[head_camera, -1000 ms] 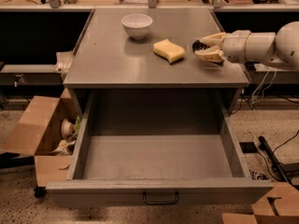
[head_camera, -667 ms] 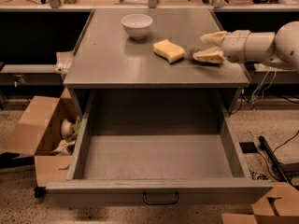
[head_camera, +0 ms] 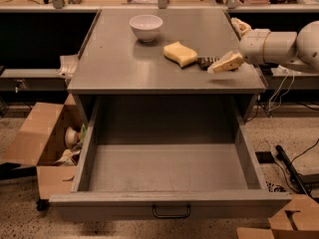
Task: Pick rxbar chocolate from top drawer and place on counter
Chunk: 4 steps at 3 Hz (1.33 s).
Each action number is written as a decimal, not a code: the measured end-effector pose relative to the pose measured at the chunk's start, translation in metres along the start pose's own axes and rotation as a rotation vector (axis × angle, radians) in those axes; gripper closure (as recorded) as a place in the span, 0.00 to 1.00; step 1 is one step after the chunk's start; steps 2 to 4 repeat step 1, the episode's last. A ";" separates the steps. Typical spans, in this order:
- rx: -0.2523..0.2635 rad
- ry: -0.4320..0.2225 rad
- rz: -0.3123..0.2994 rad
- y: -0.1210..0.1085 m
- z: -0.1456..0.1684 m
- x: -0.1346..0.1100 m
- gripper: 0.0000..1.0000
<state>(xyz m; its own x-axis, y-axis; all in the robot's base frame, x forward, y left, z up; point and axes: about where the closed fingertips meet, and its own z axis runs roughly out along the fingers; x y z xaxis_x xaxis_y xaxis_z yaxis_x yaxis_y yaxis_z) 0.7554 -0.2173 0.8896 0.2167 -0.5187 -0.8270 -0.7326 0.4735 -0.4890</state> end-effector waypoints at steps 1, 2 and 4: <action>0.044 -0.066 -0.013 -0.022 -0.016 -0.024 0.00; 0.044 -0.066 -0.013 -0.022 -0.016 -0.024 0.00; 0.044 -0.066 -0.013 -0.022 -0.016 -0.024 0.00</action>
Offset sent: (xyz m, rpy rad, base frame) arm 0.0000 0.0000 0.0000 0.0000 0.0000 0.0000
